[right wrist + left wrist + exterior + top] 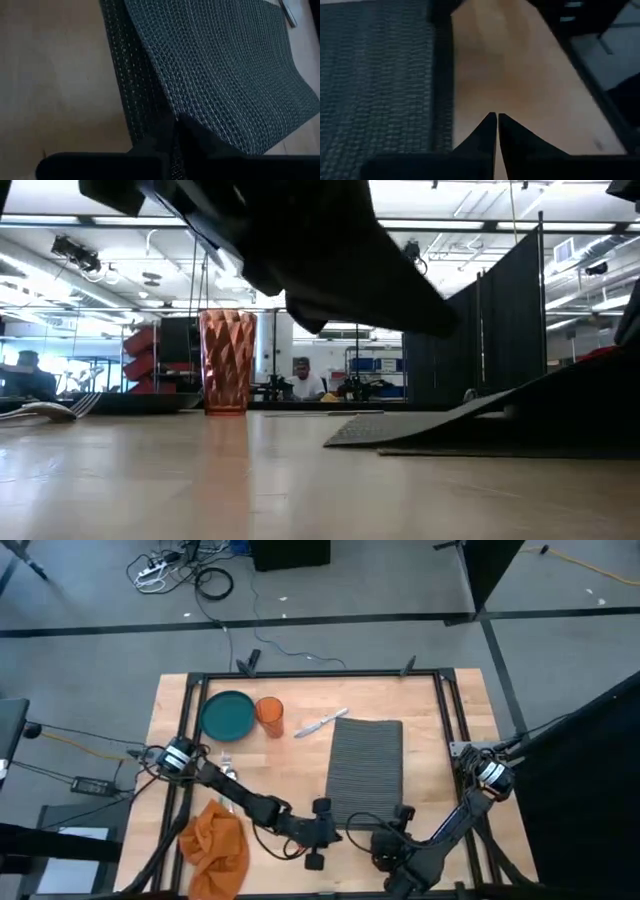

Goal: Set table place
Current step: Move the black placemat to the center of the table

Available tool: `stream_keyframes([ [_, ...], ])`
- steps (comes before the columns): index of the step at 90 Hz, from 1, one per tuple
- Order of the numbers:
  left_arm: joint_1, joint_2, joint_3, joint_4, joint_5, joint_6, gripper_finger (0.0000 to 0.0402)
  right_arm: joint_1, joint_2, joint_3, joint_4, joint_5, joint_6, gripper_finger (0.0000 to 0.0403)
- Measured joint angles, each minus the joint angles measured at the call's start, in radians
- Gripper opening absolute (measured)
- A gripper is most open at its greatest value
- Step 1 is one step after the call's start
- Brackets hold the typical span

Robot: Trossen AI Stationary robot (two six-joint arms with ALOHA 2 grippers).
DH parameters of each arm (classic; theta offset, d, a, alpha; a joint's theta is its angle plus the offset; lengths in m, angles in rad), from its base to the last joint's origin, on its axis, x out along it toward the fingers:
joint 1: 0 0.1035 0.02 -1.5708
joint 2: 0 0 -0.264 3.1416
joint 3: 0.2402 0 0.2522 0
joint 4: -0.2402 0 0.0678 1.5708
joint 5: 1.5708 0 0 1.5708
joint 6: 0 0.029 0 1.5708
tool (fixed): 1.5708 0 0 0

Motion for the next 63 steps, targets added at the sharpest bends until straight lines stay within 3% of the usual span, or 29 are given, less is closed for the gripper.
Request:
stream_keyframes([
  [13,0.003,-0.012,-0.001,-0.07,-0.018,-0.016,0.0041,0.006,0.0,0.0,0.008,0.011,0.001,0.0],
  [41,0.024,0.071,0.081,-0.074,-0.108,0.239,0.0164,-0.018,0.0,0.0,0.03,0.026,-0.027,0.0],
  [51,0.017,0.078,0.098,-0.146,-0.141,0.262,0.0177,-0.012,-0.004,0.0,0.019,-0.002,-0.035,0.0],
  [63,0.016,0.062,0.097,-0.207,-0.163,0.201,0.0177,0.018,-0.015,0.021,0.018,-0.135,-0.102,0.0005],
])
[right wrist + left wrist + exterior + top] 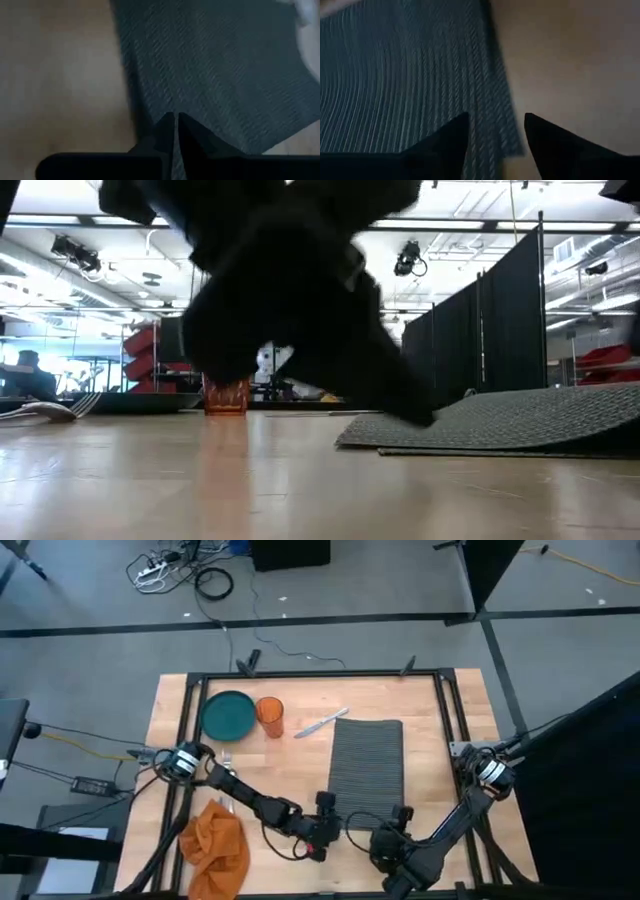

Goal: Set table place
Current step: Move the black placemat to the center of the table

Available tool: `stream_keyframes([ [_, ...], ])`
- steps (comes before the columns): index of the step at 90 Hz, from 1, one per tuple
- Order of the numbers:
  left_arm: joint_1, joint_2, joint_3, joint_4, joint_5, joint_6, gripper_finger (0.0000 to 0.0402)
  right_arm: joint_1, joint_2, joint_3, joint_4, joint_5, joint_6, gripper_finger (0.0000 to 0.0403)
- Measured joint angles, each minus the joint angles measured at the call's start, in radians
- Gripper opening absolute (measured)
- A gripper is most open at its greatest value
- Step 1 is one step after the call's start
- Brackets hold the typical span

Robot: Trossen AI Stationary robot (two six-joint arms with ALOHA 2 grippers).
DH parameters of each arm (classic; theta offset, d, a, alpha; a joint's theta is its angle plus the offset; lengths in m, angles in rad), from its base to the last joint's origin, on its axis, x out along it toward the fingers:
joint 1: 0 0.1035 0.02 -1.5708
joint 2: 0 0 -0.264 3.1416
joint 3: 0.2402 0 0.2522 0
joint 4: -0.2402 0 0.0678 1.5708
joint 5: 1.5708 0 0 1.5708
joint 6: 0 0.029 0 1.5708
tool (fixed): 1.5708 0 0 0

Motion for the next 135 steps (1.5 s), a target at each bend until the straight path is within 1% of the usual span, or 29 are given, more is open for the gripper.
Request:
stream_keyframes([
  [7,-0.01,-0.011,0.002,0.002,0.001,-0.038,0.0175,0.034,-0.004,0.009,0.002,-0.016,-0.011,0.0018],
  [15,-0.022,-0.009,0.001,-0.015,0.004,-0.05,0.0175,0.07,-0.005,0.009,0.016,-0.014,-0.008,0.0044],
  [20,-0.028,-0.008,0.001,-0.018,0.004,-0.051,0.0175,0.089,-0.002,0.004,0.017,0.015,-0.007,0.0065],
  [29,-0.033,-0.008,0.001,-0.013,0.003,-0.052,0.0175,0.111,0.001,-0.042,0.069,0.109,-0.014,0.0107],
  [35,-0.033,-0.008,0.001,-0.008,0.003,-0.052,0.0175,0.108,0.001,-0.073,0.117,0.135,-0.061,0.0133],
  [45,-0.033,-0.008,0.001,-0.006,0.003,-0.052,0.0174,0.087,0.003,-0.133,0.157,0.102,-0.159,0.0167],
  [57,-0.033,-0.008,0.001,0.002,0.001,-0.052,0.0174,0.056,0.003,-0.15,0.1,0.178,-0.149,0.018],
  [61,-0.033,-0.008,0.001,0.006,-0.001,-0.052,0.0174,0.04,0.003,-0.154,0.085,0.174,-0.157,0.0179],
  [67,-0.033,-0.008,0.001,0.005,0.0,-0.052,0.0174,0.02,0.003,-0.167,0.075,0.138,-0.187,0.0176],
  [79,-0.033,-0.008,0.001,0.02,-0.001,-0.052,0.0174,0.009,0.003,-0.204,0.144,0.061,-0.232,0.0169],
  [83,-0.033,-0.008,0.001,0.023,-0.001,-0.052,0.0174,0.01,0.003,-0.209,0.145,0.066,-0.234,0.0166],
  [93,-0.031,-0.002,0.001,0.036,-0.002,-0.053,0.0173,0.005,0.003,-0.214,0.107,0.099,-0.177,0.0158],
  [104,-0.025,0.017,0.0,0.037,-0.043,-0.07,0.0162,-0.011,0.003,-0.214,0.086,0.1,-0.152,0.0137],
  [112,-0.024,0.018,0.0,0.033,-0.055,-0.067,0.0133,-0.018,0.003,-0.214,0.087,0.099,-0.153,0.0111],
  [129,-0.033,0.018,0.0,0.037,-0.053,-0.042,0.0026,-0.028,0.003,-0.214,0.085,0.087,-0.157,0.0049],
  [135,-0.034,0.017,0.0,0.029,-0.041,-0.044,0.0007,-0.039,0.003,-0.214,0.085,0.065,-0.147,0.0018],
])
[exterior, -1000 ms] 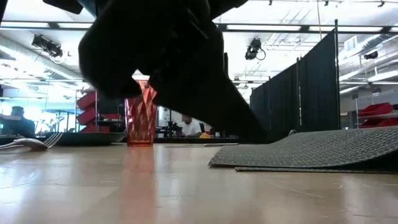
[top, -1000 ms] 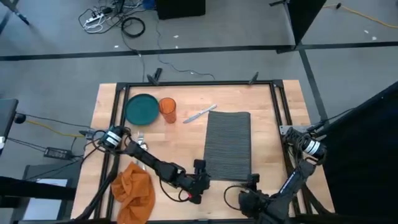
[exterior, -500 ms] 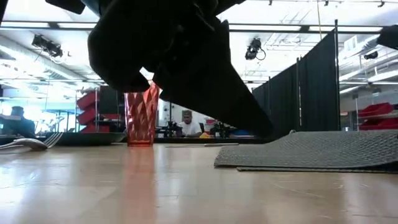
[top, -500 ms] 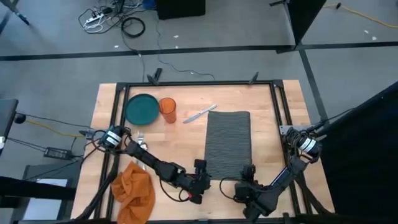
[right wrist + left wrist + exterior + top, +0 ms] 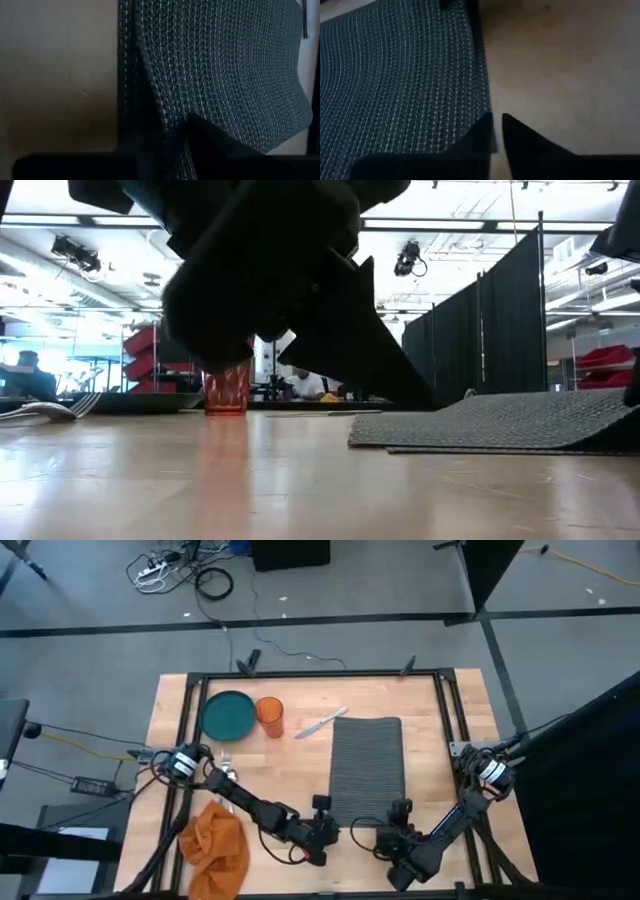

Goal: Set table place
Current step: Move the black placemat to the center of the table

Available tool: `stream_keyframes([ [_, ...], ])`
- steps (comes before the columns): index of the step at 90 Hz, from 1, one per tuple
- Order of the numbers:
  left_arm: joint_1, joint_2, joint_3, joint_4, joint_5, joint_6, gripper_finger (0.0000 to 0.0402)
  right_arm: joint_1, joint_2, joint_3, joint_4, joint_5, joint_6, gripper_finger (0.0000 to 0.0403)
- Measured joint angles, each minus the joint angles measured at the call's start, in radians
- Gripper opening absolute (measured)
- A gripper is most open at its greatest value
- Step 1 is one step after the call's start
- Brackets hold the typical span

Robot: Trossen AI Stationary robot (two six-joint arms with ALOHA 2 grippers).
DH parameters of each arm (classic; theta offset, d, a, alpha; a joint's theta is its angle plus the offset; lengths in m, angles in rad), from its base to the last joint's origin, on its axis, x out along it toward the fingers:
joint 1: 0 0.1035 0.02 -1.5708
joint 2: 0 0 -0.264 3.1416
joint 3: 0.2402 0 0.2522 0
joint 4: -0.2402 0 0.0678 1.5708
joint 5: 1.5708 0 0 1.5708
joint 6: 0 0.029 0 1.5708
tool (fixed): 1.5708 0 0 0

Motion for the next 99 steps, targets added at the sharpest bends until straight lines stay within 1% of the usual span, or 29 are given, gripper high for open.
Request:
stream_keyframes([
  [5,0.0,0.0,0.0,-0.008,0.003,0.0,0.0006,-0.006,0.0,0.0,0.0,-0.007,0.013,0.0007],
  [18,0.004,0.006,0.0,-0.009,-0.004,-0.002,0.0001,-0.014,0.0,0.0,0.004,-0.011,0.021,0.0001],
  [30,0.021,0.047,0.001,0.005,0.008,-0.016,0.0,-0.014,0.0,0.0,0.008,-0.013,0.024,0.0],
  [41,0.03,0.062,0.001,0.033,-0.01,-0.045,0.0,-0.014,0.0,0.0,0.013,-0.015,0.04,0.0],
  [58,0.033,0.059,0.001,0.033,-0.013,-0.054,0.0,-0.014,0.0,0.0,0.024,-0.018,0.039,0.0],
  [72,0.036,0.058,0.001,0.034,-0.038,-0.055,0.0,-0.015,0.0,0.0,0.026,-0.019,0.032,0.0],
  [83,0.046,0.062,0.0,0.035,-0.002,-0.065,0.0,-0.014,0.0,0.0,0.026,-0.021,0.031,0.0],
  [91,0.046,0.062,0.001,0.025,0.005,-0.079,0.0,-0.015,0.0,0.0,0.018,-0.021,0.024,0.0],
  [99,0.042,0.061,0.003,-0.008,0.01,-0.104,0.0,-0.022,0.0,0.021,-0.049,-0.014,0.058,0.0],
])
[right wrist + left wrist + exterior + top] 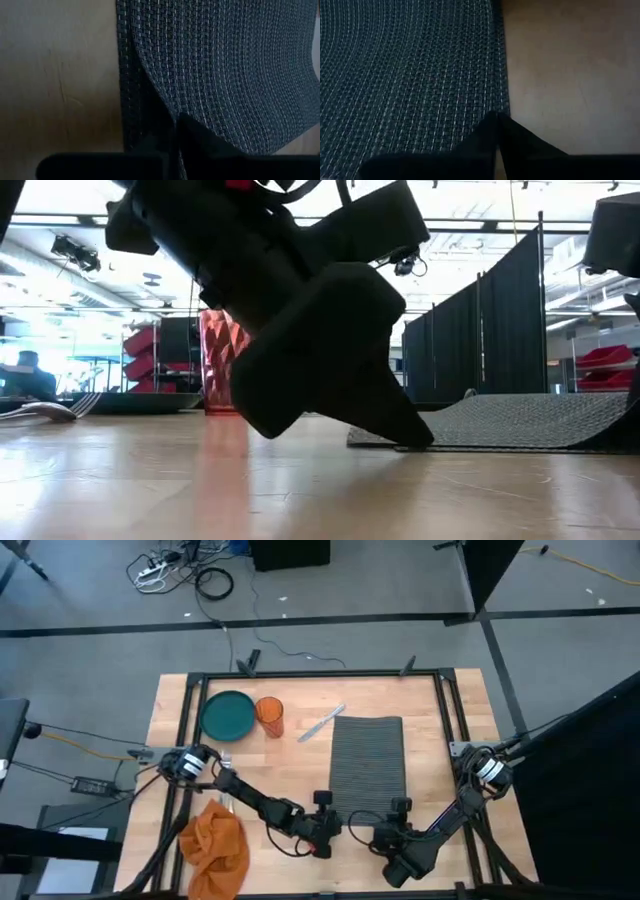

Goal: Set table place
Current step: Move the black placemat to the center of the table

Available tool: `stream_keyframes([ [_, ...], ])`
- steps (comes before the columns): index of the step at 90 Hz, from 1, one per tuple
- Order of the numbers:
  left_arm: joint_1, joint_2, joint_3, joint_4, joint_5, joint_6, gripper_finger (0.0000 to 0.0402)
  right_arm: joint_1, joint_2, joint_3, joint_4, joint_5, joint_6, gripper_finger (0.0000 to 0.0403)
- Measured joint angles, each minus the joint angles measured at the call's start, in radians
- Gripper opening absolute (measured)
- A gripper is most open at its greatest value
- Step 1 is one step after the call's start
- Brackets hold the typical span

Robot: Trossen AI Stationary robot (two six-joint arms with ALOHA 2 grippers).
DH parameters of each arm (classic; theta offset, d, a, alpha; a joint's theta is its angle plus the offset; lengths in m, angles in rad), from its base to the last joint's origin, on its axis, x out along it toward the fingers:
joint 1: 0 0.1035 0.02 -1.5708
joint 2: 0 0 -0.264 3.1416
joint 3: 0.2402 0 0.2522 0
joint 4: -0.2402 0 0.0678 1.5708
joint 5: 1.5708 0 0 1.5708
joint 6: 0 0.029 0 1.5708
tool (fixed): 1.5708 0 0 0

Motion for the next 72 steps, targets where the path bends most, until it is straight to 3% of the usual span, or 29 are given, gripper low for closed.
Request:
stream_keyframes([
  [22,-0.04,-0.005,0.003,-0.123,0.006,-0.093,0.0,-0.011,-0.019,0.111,-0.353,0.008,0.305,0.0],
  [37,-0.073,-0.006,0.004,-0.193,0.007,-0.168,0.0,0.0,-0.098,0.114,-0.348,-0.05,0.538,0.0],
  [59,-0.126,-0.005,0.001,-0.211,-0.017,-0.243,0.0,0.089,-0.105,0.097,-0.325,-0.046,0.931,0.0],
  [72,-0.157,-0.004,-0.001,-0.211,-0.039,-0.28,0.0,0.156,-0.102,0.041,-0.184,-0.043,1.129,0.0],
])
